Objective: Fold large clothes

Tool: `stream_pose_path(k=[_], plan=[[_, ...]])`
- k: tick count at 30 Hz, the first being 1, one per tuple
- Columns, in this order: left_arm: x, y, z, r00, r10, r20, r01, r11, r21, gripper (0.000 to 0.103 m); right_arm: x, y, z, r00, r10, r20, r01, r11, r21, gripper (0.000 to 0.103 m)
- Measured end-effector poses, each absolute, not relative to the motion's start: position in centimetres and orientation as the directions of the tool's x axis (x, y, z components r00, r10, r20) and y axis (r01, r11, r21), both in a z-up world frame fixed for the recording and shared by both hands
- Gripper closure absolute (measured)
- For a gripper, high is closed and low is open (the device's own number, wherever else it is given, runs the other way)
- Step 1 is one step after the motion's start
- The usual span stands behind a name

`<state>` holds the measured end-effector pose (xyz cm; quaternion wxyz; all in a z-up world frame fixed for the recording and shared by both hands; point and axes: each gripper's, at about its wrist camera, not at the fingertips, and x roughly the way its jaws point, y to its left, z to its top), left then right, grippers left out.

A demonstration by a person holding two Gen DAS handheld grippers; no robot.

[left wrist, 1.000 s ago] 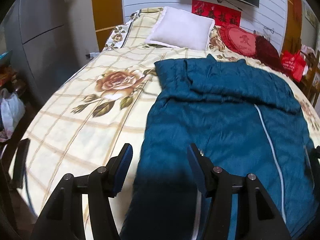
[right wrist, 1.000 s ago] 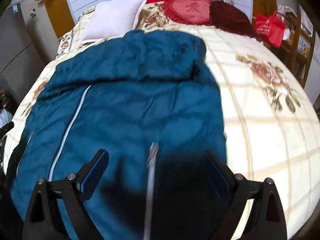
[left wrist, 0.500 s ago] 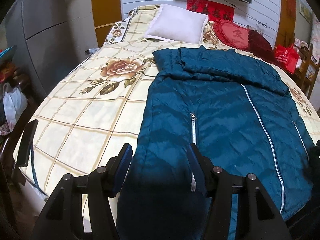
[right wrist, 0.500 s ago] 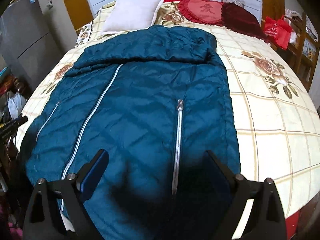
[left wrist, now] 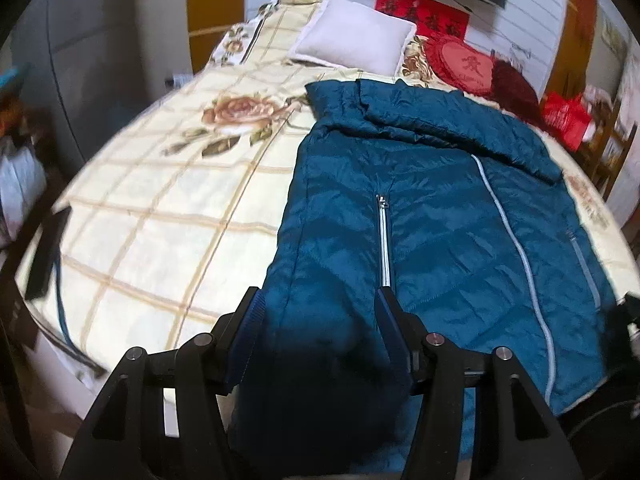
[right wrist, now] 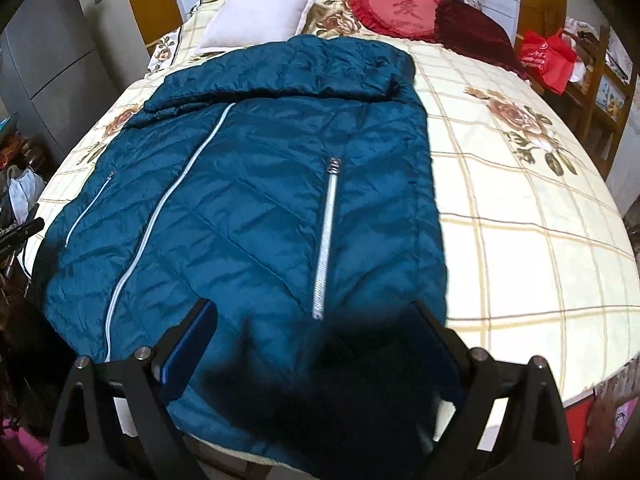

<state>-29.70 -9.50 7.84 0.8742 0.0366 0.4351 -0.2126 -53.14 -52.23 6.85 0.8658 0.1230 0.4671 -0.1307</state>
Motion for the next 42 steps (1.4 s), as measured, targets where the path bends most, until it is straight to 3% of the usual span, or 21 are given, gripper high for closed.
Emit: stream_pose_path(k=[5, 14, 23, 29, 42], plan=[[-29.6, -6.5, 7.3, 0.511, -0.345, -0.788, 0.349, 0.920, -0.177, 0.064, -55.1, -53.4, 6.4, 0.494, -0.127, -0.860, 0.366, 0.928, 0.073, 0.006], [-30.1, -6.0, 4.6, 0.378, -0.407, -0.832, 0.389, 0.885, -0.256, 0.064, -56.9, -55.1, 5.0, 0.437, -0.136, -0.889, 0.414, 0.908, 0.064, 0.006], [-30.5, -7.5, 3.9, 0.405, -0.321, -0.856, 0.427, 0.894, -0.133, 0.064, -57.1, -55.1, 3.4, 0.418, -0.046, -0.907, 0.411, 0.900, 0.144, 0.006], [-29.1, -5.0, 3.9, 0.357, -0.381, -0.853, 0.345, 0.902, -0.259, 0.064, -56.3, -54.2, 3.2, 0.428, 0.000, -0.904, 0.366, 0.914, 0.174, 0.006], [-29.7, -7.1, 3.4, 0.381, -0.313, -0.870, 0.399, 0.905, -0.151, 0.064, -55.2, -54.1, 2.7, 0.430, 0.012, -0.903, 0.346, 0.921, 0.178, 0.006]])
